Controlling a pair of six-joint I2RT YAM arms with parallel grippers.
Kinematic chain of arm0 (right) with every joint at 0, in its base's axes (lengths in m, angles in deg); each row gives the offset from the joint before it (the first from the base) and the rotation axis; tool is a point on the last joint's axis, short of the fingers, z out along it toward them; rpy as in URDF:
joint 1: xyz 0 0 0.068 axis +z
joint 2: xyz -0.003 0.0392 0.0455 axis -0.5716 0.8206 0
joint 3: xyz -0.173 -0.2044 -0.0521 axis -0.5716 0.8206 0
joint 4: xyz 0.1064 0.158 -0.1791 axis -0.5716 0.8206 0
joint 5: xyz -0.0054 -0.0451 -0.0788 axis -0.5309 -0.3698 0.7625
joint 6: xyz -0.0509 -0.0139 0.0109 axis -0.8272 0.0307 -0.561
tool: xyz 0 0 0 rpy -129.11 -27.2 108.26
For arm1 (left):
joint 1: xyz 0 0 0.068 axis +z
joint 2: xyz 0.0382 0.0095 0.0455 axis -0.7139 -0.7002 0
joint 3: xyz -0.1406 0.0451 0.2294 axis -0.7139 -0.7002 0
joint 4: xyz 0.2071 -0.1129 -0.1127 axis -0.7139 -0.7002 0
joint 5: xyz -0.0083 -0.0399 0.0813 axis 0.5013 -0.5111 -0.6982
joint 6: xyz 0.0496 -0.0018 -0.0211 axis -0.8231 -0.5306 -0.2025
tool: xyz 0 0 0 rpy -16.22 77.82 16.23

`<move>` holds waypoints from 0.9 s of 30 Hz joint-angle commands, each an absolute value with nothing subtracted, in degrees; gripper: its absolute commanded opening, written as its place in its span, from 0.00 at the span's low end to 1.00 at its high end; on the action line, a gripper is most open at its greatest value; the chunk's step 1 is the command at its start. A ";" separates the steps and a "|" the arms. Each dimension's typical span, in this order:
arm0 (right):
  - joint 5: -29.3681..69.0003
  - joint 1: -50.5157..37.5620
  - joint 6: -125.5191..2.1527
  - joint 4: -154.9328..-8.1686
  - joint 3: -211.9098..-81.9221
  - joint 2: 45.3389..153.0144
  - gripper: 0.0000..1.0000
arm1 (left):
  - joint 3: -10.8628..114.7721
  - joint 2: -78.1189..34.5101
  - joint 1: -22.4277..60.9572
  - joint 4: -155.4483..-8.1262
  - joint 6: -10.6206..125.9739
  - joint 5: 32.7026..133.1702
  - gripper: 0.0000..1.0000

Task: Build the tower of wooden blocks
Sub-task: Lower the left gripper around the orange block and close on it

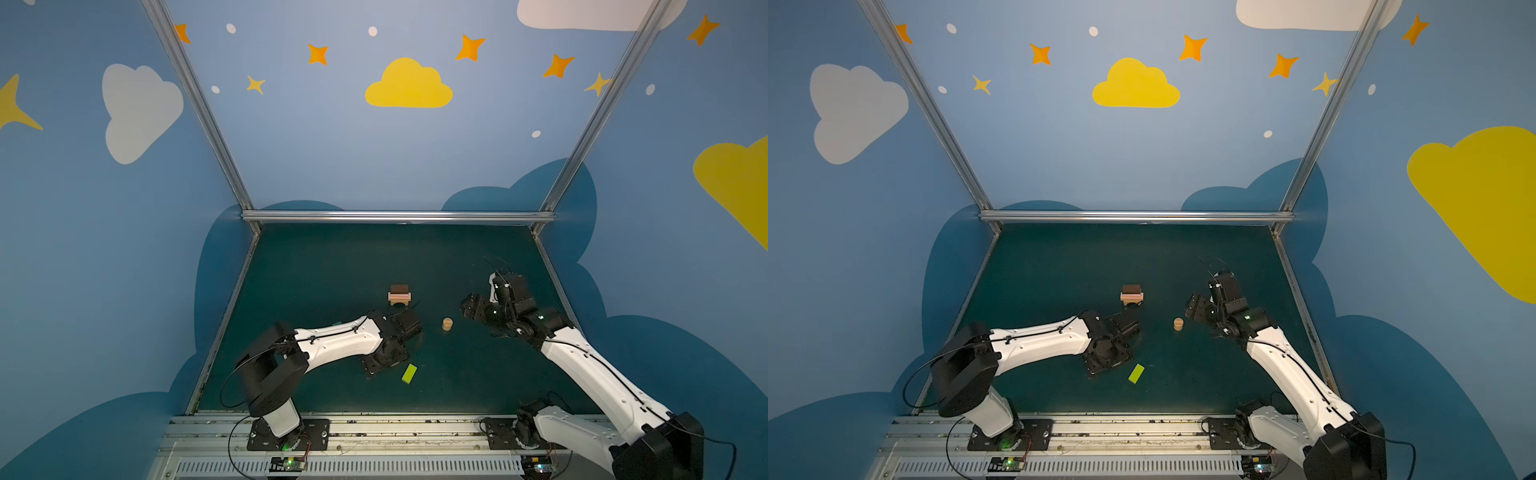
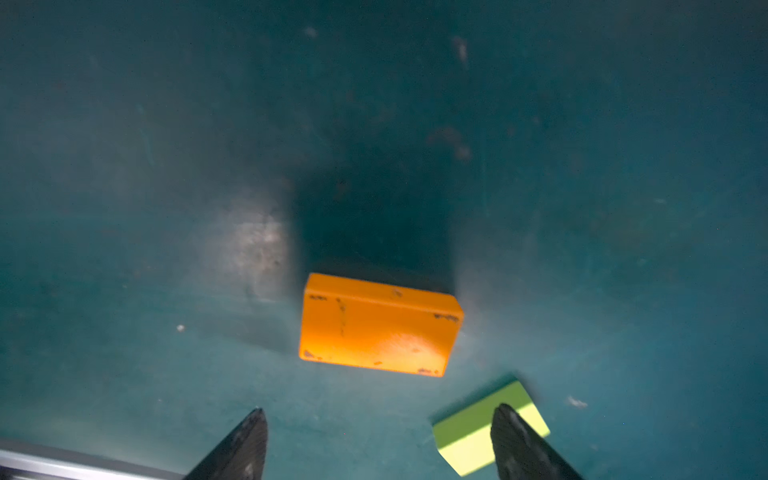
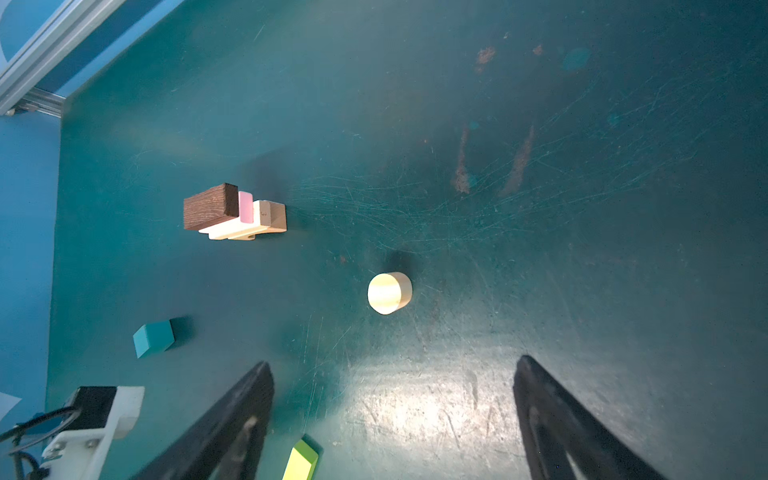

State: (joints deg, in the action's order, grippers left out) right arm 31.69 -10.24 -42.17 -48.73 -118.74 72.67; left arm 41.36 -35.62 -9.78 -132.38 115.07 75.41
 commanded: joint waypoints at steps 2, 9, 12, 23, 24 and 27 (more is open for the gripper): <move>31.01 -10.90 -42.56 -49.20 -117.79 71.31 0.88 | 42.27 -36.32 -8.61 -135.23 113.72 72.98 0.84; 29.77 -11.57 -42.50 -49.90 -117.86 71.93 0.89 | 43.30 -37.53 -7.10 -134.70 111.56 72.16 0.84; 29.54 -11.74 -42.47 -49.94 -117.83 72.11 0.88 | 44.01 -38.54 -7.09 -134.40 110.79 72.44 0.84; 28.03 -12.10 -42.12 -51.27 -116.88 72.70 0.89 | 44.82 -41.69 -7.80 -134.79 108.84 73.06 0.78; 27.94 -12.10 -42.11 -51.34 -116.87 72.82 0.88 | 44.74 -41.70 -7.80 -134.65 108.84 73.03 0.76; 27.35 -12.18 -41.93 -51.69 -116.79 73.31 0.88 | 44.81 -41.77 -7.80 -134.17 108.33 73.19 0.71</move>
State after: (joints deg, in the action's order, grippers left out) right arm 28.22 -11.90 -42.11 -50.66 -117.41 72.70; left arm 43.87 -41.29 -7.63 -132.68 109.25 74.10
